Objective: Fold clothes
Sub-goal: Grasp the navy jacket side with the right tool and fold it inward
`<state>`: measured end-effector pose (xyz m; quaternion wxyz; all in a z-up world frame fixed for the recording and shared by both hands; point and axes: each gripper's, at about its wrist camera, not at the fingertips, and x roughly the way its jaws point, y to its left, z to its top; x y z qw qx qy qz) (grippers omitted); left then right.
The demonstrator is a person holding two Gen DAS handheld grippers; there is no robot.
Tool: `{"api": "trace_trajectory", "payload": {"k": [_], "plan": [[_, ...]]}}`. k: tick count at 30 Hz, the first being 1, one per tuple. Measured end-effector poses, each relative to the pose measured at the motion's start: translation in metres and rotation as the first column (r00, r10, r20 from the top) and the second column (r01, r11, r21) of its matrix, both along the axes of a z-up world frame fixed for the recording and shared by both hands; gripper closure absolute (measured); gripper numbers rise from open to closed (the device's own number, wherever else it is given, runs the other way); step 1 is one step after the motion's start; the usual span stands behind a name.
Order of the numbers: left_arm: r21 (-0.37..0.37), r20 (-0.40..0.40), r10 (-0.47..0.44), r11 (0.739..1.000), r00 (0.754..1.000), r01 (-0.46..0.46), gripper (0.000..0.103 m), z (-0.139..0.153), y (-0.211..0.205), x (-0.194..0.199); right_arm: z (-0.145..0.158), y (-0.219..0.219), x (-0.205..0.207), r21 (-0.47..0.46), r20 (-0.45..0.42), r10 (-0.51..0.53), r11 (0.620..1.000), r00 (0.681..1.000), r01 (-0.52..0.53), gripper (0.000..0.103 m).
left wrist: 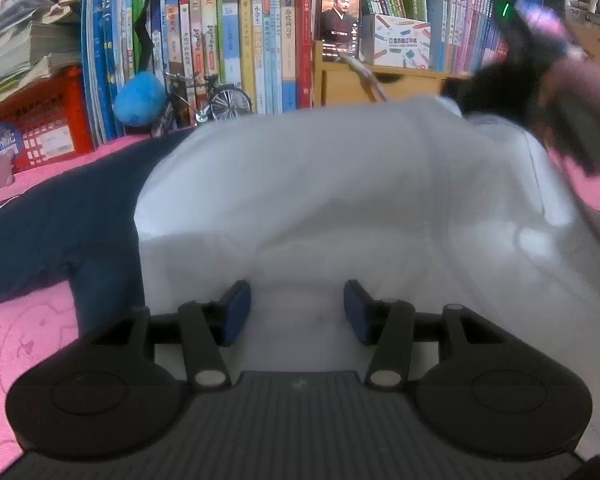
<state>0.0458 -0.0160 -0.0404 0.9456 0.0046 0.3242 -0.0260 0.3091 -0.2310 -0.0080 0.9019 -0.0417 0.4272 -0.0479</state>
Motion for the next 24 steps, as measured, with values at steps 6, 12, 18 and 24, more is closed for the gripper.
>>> {"api": "trace_trajectory", "payload": {"k": [6, 12, 18, 24], "plan": [[-0.003, 0.000, -0.002, 1.000, 1.000, 0.002, 0.052, 0.000, 0.001, 0.001, -0.014, -0.042, -0.018, 0.183, 0.053, -0.072, 0.981, 0.996, 0.061, 0.079], [-0.010, 0.001, -0.003, 1.000, 1.000, 0.003, 0.052, 0.000, 0.003, 0.000, 0.021, -0.130, -0.088, 0.437, 0.253, -0.154, 0.899, 0.955, 0.030, 0.085], [-0.010, 0.000, -0.005, 1.000, 1.000, 0.005, 0.051, 0.000, 0.004, 0.000, -0.031, -0.172, -0.137, 0.362, 0.080, -0.098, 0.930, 0.992, 0.062, 0.065], [-0.007, 0.000, -0.005, 1.000, 1.000, 0.005, 0.051, 0.001, 0.004, 0.001, -0.015, -0.144, -0.189, 0.049, 0.149, 0.146, 0.987, 0.978, -0.155, 0.047]]}}
